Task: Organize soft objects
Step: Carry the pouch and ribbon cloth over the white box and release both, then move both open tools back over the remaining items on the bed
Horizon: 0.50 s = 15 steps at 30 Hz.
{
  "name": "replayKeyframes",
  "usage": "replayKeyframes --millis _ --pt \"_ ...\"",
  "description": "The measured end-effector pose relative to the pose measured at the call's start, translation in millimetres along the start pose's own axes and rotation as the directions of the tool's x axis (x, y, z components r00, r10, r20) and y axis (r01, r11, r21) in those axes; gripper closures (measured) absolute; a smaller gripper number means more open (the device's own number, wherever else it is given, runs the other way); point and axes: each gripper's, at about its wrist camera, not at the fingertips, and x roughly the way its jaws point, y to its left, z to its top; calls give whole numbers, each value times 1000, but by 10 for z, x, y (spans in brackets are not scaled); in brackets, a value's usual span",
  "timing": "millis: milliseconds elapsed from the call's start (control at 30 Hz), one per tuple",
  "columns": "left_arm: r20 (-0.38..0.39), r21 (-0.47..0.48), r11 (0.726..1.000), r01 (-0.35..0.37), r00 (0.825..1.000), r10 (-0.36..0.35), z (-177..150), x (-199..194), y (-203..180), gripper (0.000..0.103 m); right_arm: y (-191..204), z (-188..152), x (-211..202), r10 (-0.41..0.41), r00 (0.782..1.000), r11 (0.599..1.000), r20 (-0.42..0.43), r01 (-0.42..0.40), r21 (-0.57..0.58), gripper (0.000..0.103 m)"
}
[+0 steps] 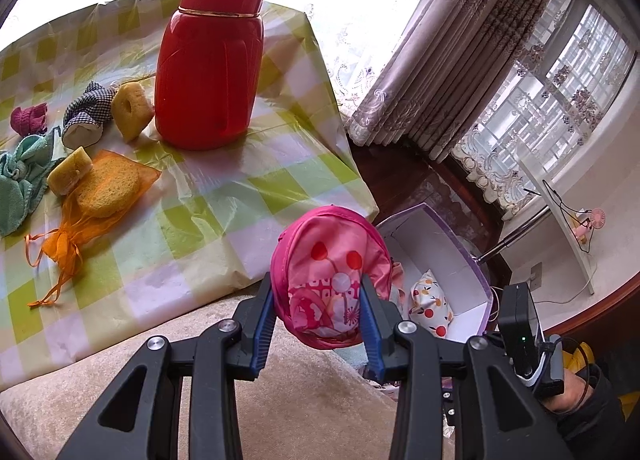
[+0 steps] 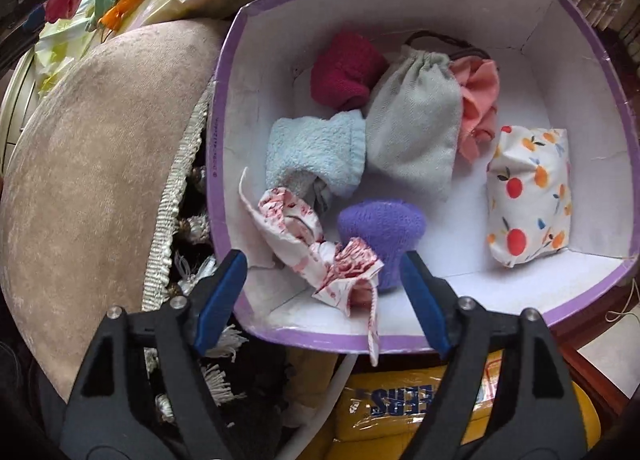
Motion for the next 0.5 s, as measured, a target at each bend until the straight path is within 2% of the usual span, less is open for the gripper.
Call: replayKeyframes --millis 67,133,200,300,367,400,433,500 --pt "-11 13 1000 11 1000 -11 13 31 -64 63 -19 80 -116 -83 995 997 60 82 11 22" --pt "-20 30 999 23 1000 -22 25 56 -129 64 10 171 -223 -165 978 986 125 166 8 22" --pt "-26 45 998 39 999 -38 53 84 -207 64 37 238 -309 -212 960 977 185 215 5 22" --pt "-30 72 994 84 996 -82 108 127 -322 62 93 265 -387 -235 938 970 253 243 3 22" --pt "-46 76 984 161 986 -158 149 187 -370 56 130 289 -436 -252 925 966 283 260 9 22" --pt "-55 71 983 168 985 -164 168 225 -374 44 128 288 -413 -254 922 965 291 261 13 22" --pt "-56 66 986 153 987 -149 180 252 -361 37 125 294 -416 -253 921 966 296 259 20 22" --pt "-59 51 990 134 990 -131 185 272 -291 37 126 302 -406 -248 920 968 304 249 37 22"
